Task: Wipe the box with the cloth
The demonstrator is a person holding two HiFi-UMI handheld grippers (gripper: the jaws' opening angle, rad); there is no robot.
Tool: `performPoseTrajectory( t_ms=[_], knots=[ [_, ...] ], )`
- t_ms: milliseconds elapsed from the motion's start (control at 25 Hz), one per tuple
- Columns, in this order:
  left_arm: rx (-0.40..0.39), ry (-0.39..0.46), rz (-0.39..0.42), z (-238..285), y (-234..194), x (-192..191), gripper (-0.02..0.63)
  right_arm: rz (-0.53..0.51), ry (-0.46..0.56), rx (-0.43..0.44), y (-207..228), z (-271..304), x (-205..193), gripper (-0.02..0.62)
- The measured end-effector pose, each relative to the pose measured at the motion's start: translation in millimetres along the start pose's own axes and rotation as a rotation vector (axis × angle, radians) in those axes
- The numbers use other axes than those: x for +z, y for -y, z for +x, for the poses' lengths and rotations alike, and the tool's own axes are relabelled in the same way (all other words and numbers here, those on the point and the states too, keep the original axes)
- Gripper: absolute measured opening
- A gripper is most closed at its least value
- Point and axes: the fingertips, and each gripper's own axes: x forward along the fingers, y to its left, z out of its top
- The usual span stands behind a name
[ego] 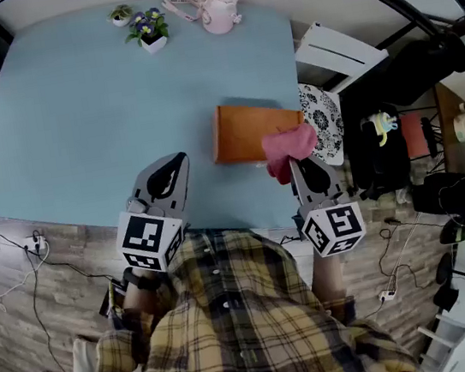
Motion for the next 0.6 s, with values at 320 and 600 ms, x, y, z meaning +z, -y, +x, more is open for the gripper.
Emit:
performPoseTrajectory(
  t_ms=[320,600],
  knots=[
    [-0.003,-0.009,0.002,0.9,1.9,-3.2,-0.009,0.0,-0.01,-0.021,1.4,-2.0,-4.7,0.046],
    [0.005,-0.02,-0.001,3.1,0.0,-5.4,-0.009,0.0,-0.017,-0.01,1.7,1.3,-6.1,0.046]
  ],
)
